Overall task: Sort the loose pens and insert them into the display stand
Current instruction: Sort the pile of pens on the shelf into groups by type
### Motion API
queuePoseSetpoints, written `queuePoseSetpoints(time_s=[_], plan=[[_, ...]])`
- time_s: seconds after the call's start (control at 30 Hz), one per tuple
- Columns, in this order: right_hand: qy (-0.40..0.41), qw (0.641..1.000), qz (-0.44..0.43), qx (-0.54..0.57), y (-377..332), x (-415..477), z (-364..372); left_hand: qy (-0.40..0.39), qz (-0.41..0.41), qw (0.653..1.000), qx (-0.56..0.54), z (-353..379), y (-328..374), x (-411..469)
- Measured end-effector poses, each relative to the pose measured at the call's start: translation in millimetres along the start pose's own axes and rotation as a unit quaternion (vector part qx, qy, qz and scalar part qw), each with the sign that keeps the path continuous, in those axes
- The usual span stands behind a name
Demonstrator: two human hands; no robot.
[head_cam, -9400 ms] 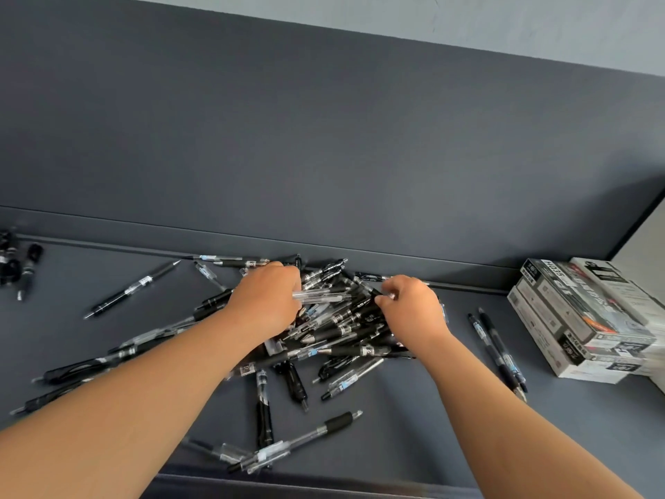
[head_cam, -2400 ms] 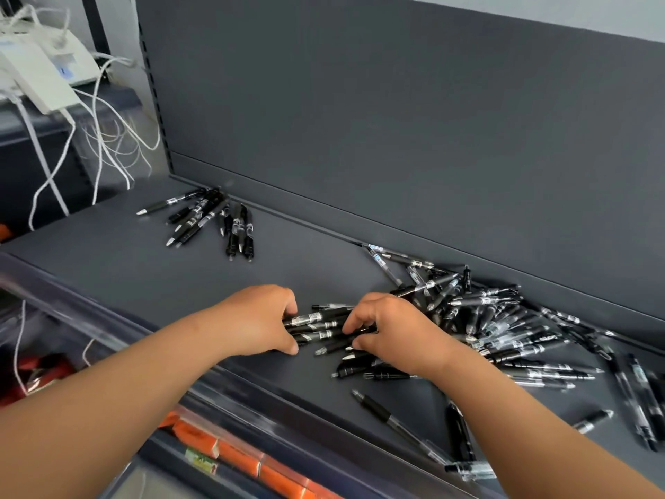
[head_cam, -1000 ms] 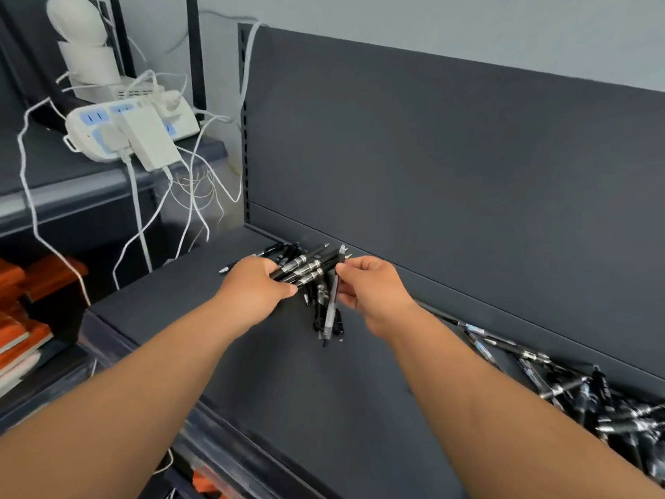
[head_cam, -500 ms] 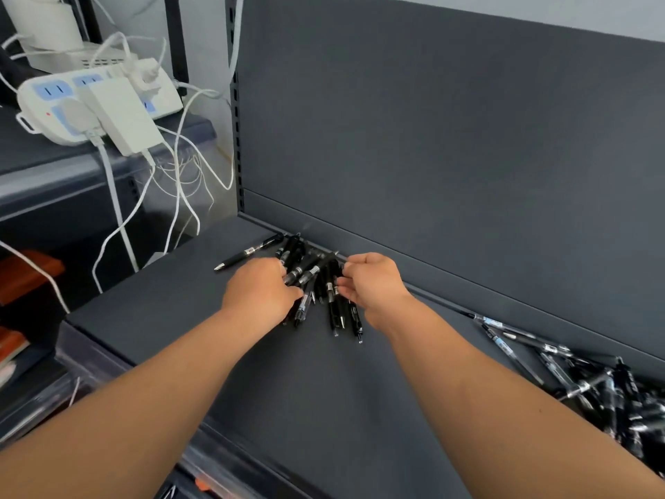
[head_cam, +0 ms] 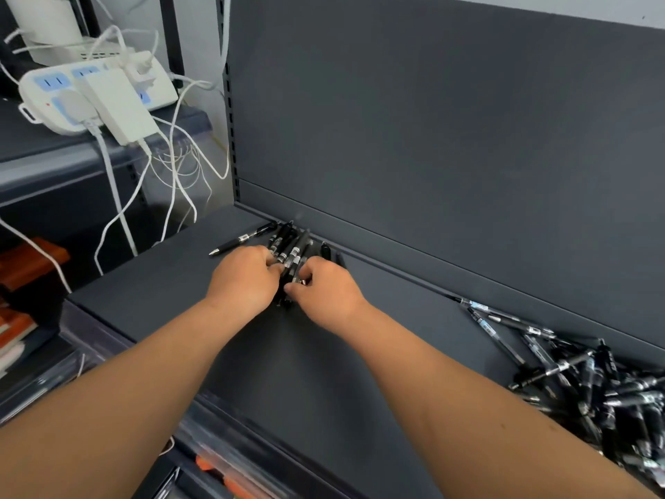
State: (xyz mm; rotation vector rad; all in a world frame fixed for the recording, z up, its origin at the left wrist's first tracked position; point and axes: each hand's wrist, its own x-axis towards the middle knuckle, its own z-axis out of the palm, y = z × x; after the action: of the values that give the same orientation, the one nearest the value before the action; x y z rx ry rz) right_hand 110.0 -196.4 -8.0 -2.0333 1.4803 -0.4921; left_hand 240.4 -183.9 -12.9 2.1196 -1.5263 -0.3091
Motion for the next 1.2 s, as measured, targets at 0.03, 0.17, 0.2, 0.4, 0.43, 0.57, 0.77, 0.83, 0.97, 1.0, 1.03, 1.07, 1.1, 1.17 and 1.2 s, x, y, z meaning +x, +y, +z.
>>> queuePoseSetpoints(time_s=[0.03, 0.17, 0.2, 0.4, 0.43, 0.57, 0.77, 0.83, 0.97, 1.0, 1.03, 1.07, 1.1, 1.17, 1.2], plan=[[0.000, 1.000, 0.011, 0.001, -2.1, 1.1, 2.5, 0.001, 0.001, 1.000, -0.002, -0.6, -1.7, -1.9], [-0.001, 0.998, 0.058, 0.025, -10.0, 10.1, 9.2, -0.002, 0.010, 1.000, -0.011, 0.4, -9.9, -7.7], [-0.003, 0.997, 0.075, 0.037, -10.6, 13.7, 11.0, -0.005, 0.012, 1.000, -0.012, 0.6, -11.0, -8.7], [0.003, 0.977, 0.149, 0.150, -1.2, 7.9, -2.9, 0.017, 0.037, 0.999, 0.025, -3.1, -9.2, -13.5], [0.006, 0.976, 0.145, 0.160, 1.7, 1.0, -10.0, 0.030, 0.046, 0.998, 0.028, -3.9, -5.6, -15.5], [0.031, 0.974, 0.119, 0.190, 19.8, -37.1, -43.9, 0.065, 0.138, 0.988, 0.019, -2.7, 23.5, -29.8], [0.116, 0.967, 0.140, 0.178, 84.6, -107.1, -101.5, -0.087, 0.282, 0.955, -0.016, 24.1, 91.6, -73.0], [0.142, 0.960, 0.159, 0.183, 106.1, -128.9, -114.5, -0.162, 0.319, 0.934, 0.008, 37.8, 111.7, -88.1], [0.164, 0.949, 0.184, 0.197, 135.3, -162.8, -128.7, -0.259, 0.343, 0.900, 0.077, 64.2, 136.8, -110.6], [0.167, 0.949, 0.184, 0.196, 140.1, -169.8, -131.5, -0.259, 0.344, 0.898, 0.090, 69.3, 140.3, -113.8], [0.169, 0.948, 0.183, 0.197, 144.1, -176.3, -134.4, -0.252, 0.344, 0.899, 0.098, 73.3, 142.5, -115.8], [0.173, 0.947, 0.183, 0.200, 148.2, -182.1, -137.3, -0.243, 0.341, 0.902, 0.104, 75.7, 144.3, -116.6], [0.176, 0.946, 0.184, 0.201, 151.7, -188.1, -140.5, -0.236, 0.338, 0.904, 0.110, 76.9, 145.5, -116.3], [0.187, 0.944, 0.183, 0.204, 157.8, -198.8, -147.1, -0.226, 0.325, 0.910, 0.121, 73.9, 148.1, -113.3], [0.194, 0.942, 0.180, 0.207, 160.5, -203.5, -150.8, -0.218, 0.316, 0.916, 0.120, 69.7, 150.0, -111.1]])
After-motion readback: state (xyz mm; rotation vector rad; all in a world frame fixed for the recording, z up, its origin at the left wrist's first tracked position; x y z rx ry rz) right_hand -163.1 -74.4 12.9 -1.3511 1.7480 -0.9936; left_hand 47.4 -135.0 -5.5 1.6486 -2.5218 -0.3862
